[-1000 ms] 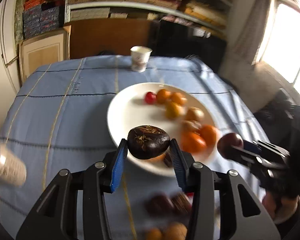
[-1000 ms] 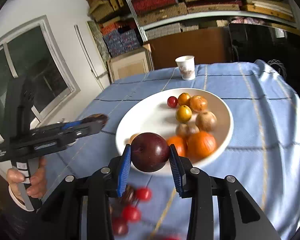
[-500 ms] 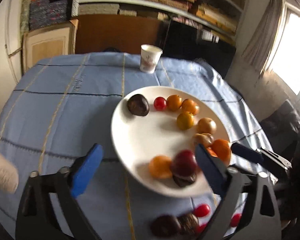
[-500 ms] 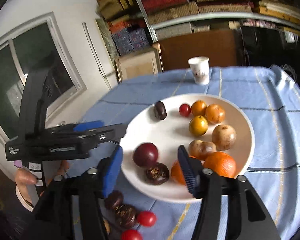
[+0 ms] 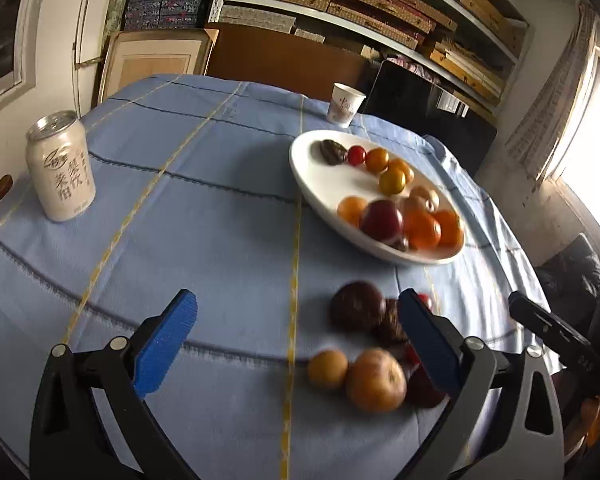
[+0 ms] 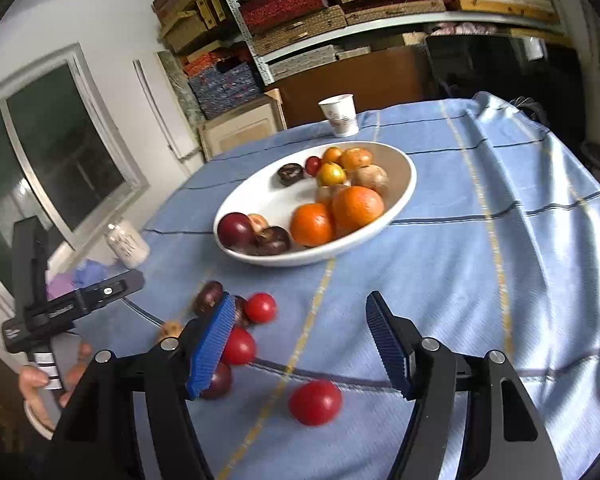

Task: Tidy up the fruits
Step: 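Carry both fruits onto the white plate and open both grippers, then grasp a red tomato with the right gripper while the left gripper grasps a brown onion-like fruit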

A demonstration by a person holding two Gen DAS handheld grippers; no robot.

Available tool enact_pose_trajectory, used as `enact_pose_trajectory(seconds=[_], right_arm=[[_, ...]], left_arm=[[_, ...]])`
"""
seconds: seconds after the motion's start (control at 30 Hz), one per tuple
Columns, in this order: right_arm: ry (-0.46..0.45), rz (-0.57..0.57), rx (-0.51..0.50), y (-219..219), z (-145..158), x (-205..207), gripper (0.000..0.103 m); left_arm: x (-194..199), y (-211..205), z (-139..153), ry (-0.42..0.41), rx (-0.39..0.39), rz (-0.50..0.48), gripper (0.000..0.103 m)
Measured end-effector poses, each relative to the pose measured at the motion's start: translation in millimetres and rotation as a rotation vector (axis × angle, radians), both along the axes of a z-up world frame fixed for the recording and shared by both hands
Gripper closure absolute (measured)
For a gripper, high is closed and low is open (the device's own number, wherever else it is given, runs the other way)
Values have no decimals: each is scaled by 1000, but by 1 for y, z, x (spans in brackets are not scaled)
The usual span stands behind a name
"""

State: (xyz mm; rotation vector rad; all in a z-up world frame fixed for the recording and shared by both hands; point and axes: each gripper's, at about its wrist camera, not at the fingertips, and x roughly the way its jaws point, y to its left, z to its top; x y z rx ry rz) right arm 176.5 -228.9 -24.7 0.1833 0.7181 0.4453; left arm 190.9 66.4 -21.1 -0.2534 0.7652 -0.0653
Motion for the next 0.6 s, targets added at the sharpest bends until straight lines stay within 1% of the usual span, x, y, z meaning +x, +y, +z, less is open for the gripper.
enact_pose_trajectory(seconds=[0.03,0.1,0.17,0.23,0.33,0.53,0.6], right_arm=[[0,-1,-21,1,-3,-2,34],[16,-5,-56,5,-8,-6,34],[34,-1,-67,5,-12,-9,34],[53,20,-67,6,-16,-11,34],[57,18,-102,8,-18,-14,34],[62,41,-121,12,-19,-19,34],[74,40,-132,13,-21,-17,34]], left_arm=[[-4,-2,-1,-6,19,3,4],[-12,-9,-1,-28,98,15,4],[-16,-12,0,-49,155,22,5],[-18,-14,2,-61,176,23,5],[-17,-13,3,-55,176,19,5],[-17,-9,2,-42,159,19,4],[-15,-12,2,-42,166,16,5]])
